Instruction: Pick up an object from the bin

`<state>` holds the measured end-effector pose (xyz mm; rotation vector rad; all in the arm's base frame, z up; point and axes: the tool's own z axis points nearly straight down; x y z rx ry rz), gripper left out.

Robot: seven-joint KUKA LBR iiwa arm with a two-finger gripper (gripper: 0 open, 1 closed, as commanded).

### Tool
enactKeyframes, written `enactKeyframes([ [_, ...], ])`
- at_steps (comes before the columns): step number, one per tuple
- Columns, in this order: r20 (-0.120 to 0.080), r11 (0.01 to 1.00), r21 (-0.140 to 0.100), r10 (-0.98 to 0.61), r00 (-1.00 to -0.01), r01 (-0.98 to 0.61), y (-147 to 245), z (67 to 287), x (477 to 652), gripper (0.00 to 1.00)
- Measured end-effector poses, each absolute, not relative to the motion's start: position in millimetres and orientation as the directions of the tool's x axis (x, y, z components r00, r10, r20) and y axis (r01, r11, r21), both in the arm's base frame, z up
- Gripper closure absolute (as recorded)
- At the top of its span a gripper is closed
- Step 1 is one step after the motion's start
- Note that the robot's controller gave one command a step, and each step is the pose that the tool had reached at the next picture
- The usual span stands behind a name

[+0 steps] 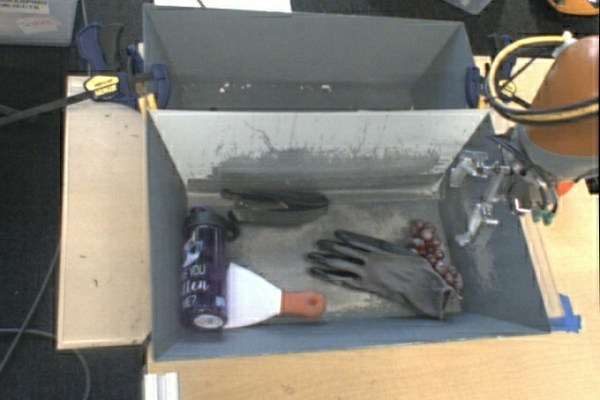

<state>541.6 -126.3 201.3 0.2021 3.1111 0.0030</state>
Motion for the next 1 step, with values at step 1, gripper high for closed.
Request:
enactKeyframes([
  [1, -0.023, 0.989, 0.005, 0.151, -0.988, 0.151, -136.0, 156.6, 534.2, 0.00],
])
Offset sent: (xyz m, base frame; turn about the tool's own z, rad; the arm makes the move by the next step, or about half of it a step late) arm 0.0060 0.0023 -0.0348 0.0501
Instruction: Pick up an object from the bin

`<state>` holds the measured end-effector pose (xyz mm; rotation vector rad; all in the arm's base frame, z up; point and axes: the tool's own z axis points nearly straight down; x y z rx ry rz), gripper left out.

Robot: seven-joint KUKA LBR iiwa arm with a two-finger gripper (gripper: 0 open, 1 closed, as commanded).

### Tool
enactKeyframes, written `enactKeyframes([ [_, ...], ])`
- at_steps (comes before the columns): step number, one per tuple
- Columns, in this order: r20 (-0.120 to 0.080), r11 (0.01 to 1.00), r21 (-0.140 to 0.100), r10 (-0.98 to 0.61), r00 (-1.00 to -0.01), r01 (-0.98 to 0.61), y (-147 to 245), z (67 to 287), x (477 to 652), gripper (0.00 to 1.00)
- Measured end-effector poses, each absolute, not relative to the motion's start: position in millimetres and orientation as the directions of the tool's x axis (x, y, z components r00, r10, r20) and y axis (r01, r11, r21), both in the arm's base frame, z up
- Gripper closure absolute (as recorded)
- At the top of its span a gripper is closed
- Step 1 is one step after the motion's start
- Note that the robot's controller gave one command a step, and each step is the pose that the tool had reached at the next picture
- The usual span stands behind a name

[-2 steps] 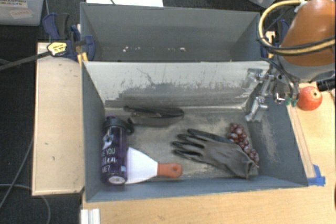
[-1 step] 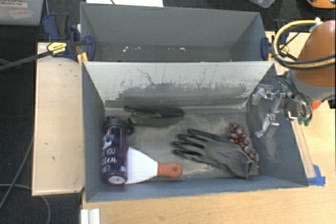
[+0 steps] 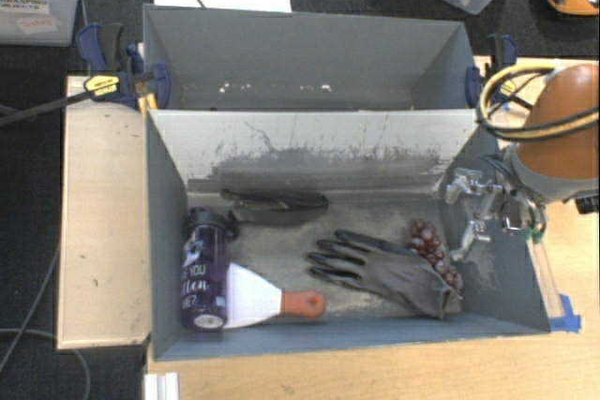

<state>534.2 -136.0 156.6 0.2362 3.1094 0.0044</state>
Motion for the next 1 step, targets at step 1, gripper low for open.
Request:
enactKeyframes([
  [1, -0.038, 0.984, 0.005, 0.177, -0.983, 0.177, -123.4, 167.5, 549.2, 0.00],
])
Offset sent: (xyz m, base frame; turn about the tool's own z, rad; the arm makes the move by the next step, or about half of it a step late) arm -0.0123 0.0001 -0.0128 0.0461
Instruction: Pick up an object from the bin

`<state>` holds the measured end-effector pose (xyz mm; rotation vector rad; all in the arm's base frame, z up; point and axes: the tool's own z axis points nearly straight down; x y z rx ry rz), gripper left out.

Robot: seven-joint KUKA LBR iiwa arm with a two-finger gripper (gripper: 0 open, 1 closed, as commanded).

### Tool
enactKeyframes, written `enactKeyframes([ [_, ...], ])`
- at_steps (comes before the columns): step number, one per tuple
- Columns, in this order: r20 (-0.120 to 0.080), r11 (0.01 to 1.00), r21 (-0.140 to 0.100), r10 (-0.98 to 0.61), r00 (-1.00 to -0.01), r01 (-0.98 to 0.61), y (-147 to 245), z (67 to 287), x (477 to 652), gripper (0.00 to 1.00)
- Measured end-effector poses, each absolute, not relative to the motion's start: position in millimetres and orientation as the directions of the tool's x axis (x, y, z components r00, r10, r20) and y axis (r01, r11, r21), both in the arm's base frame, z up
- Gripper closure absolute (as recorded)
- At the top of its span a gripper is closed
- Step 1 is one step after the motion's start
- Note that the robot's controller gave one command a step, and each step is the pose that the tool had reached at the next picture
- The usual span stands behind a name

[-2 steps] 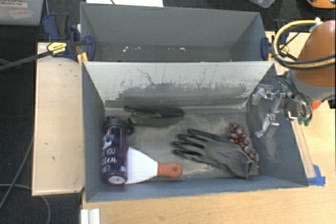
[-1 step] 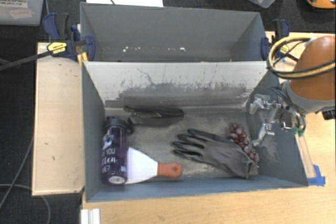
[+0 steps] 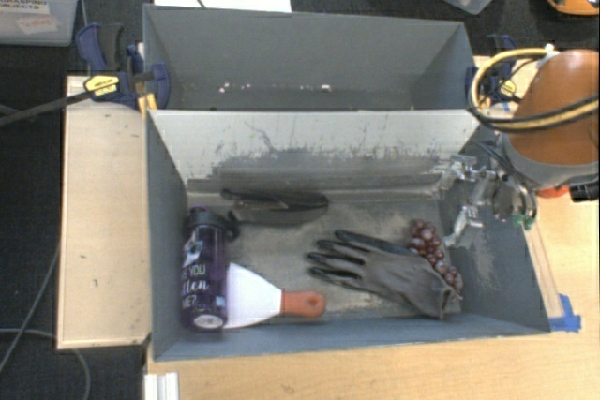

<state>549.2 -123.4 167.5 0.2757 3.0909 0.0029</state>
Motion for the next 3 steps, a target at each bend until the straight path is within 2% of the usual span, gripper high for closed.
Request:
enactKeyframes([
  [1, -0.027, 0.980, 0.005, 0.199, -0.980, 0.199, -136.1, 143.9, 522.2, 0.00],
  [2, -0.037, 0.962, 0.010, 0.272, -0.962, 0.272, -130.7, 112.5, 521.2, 0.00],
  [3, -0.038, 0.961, 0.009, 0.277, -0.960, 0.277, -125.8, 109.1, 533.1, 0.00],
])
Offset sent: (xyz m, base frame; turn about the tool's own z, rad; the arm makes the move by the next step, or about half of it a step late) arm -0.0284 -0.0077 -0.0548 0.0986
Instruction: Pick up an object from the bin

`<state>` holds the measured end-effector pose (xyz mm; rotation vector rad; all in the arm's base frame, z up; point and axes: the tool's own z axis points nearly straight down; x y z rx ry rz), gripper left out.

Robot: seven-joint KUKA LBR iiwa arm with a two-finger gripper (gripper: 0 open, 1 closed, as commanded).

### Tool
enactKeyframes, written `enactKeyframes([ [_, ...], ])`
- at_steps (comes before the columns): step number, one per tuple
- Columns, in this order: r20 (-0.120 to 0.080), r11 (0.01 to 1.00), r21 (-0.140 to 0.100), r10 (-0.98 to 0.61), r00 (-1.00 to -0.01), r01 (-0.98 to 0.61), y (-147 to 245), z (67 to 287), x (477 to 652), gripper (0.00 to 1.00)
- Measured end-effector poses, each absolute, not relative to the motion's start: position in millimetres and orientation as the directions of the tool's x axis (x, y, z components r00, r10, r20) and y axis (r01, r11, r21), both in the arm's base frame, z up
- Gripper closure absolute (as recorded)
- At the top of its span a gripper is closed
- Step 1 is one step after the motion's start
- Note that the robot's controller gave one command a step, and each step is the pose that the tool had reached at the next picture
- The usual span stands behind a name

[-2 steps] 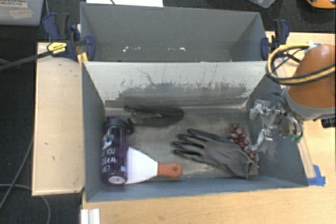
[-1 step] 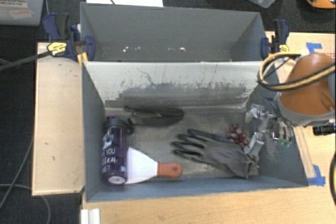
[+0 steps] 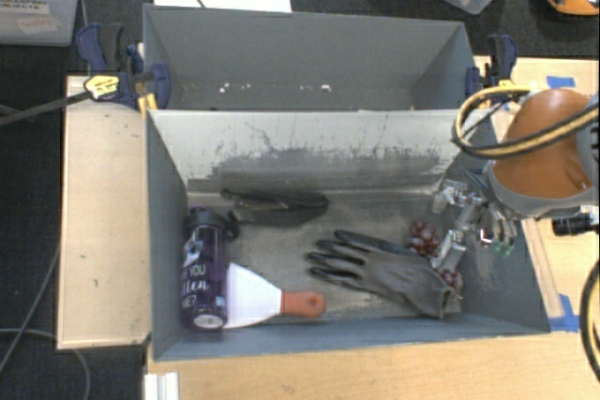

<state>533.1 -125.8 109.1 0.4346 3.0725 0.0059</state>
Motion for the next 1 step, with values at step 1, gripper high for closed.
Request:
enactKeyframes([
  [1, -0.044, 0.953, 0.011, 0.303, -0.952, 0.302, -123.6, 101.6, 525.2, 0.00],
])
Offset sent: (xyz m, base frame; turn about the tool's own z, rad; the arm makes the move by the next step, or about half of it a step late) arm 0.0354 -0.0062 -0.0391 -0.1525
